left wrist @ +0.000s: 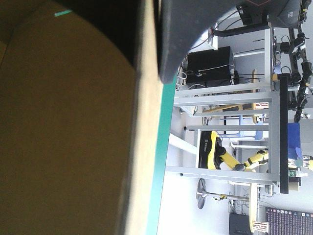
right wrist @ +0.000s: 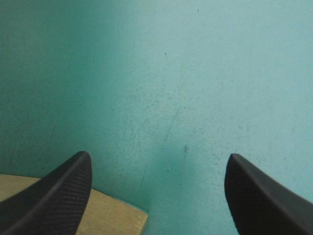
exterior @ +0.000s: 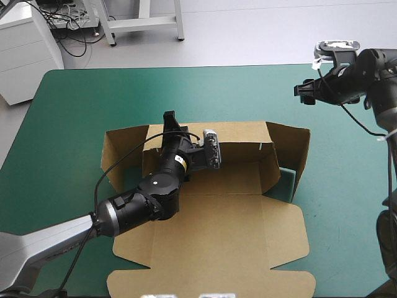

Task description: Fold the box

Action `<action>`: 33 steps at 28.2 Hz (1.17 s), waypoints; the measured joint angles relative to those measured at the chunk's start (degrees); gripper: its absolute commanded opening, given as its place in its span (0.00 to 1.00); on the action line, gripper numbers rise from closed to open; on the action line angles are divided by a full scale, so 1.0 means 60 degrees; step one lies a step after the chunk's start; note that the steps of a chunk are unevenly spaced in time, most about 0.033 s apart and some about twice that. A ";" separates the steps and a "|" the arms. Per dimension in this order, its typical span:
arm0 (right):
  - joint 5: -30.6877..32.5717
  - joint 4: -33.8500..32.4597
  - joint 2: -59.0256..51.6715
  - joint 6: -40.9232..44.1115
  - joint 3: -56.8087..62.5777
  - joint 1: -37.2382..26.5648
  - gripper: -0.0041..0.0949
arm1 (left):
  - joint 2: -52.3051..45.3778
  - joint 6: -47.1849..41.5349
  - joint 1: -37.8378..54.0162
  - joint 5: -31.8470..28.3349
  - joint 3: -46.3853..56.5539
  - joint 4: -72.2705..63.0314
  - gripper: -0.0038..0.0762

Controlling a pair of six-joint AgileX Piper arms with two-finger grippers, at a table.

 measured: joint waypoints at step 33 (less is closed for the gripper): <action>0.0524 0.0753 0.0319 -0.1378 0.1194 0.0000 0.84 | 0.0009 -0.0055 0.0000 0.0135 0.0000 0.0000 0.01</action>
